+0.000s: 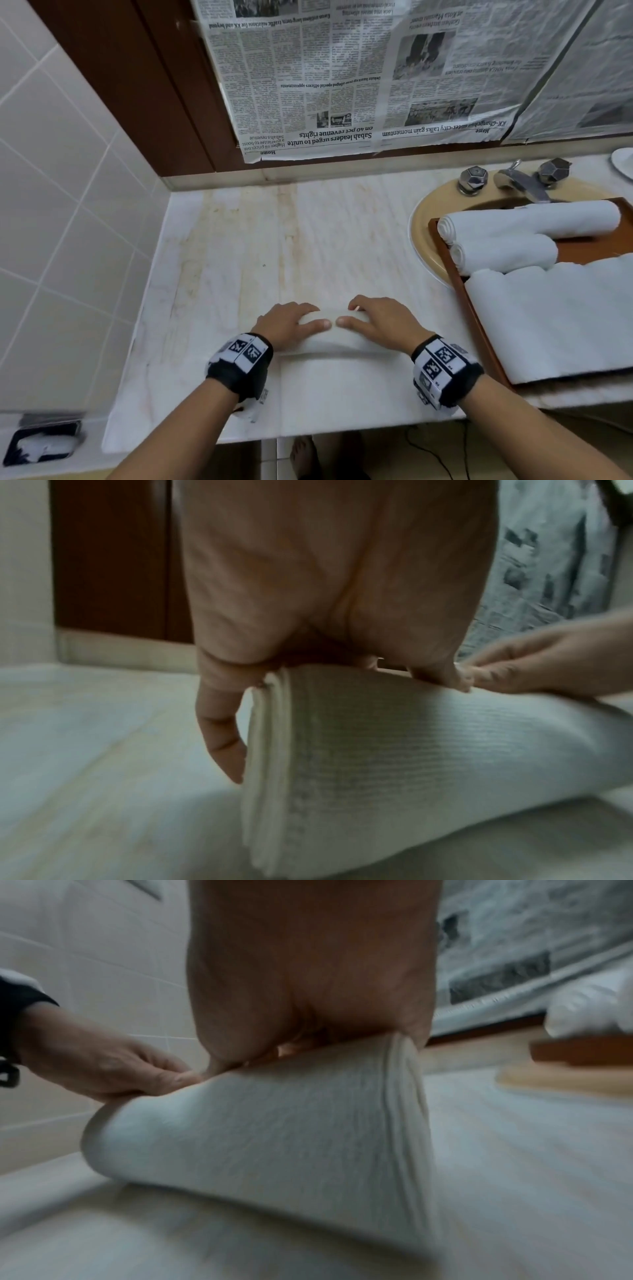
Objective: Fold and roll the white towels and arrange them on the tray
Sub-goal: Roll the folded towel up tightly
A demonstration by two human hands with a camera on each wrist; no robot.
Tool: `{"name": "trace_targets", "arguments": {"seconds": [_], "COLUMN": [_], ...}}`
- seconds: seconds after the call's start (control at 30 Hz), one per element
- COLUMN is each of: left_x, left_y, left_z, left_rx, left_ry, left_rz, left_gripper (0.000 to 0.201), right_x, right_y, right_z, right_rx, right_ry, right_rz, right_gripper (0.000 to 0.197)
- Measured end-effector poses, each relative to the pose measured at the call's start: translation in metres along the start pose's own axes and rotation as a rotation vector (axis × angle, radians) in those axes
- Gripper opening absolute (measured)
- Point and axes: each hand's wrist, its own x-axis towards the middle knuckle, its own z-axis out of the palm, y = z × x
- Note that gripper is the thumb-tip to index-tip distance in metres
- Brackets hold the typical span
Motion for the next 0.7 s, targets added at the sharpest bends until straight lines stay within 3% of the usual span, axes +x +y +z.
{"name": "trace_targets", "arguments": {"seconds": [0.1,0.23,0.57,0.7], "left_x": [-0.003,-0.009,-0.036,-0.046], "left_y": [0.005,0.008,0.026,0.031], "left_z": [-0.004,-0.005,0.026,0.036], "left_rx": [-0.032,0.008,0.01,0.003], "left_ry": [-0.018,-0.086,-0.228,-0.175], "left_rz": [-0.041,-0.045,-0.011,0.085], "left_gripper": [0.092,0.082,0.068,0.058], "right_x": [-0.014,-0.032,-0.055,-0.075], "right_y": [0.003,0.017,0.035,0.046], "right_z": [0.008,0.0,-0.017,-0.02], "right_rx": [-0.088,0.056,0.154,0.295], "right_ry": [0.128,-0.064,-0.34,-0.36], "right_rz": [0.008,0.188,0.218,0.165], "right_gripper": [0.081,0.082,0.105,0.095]}}
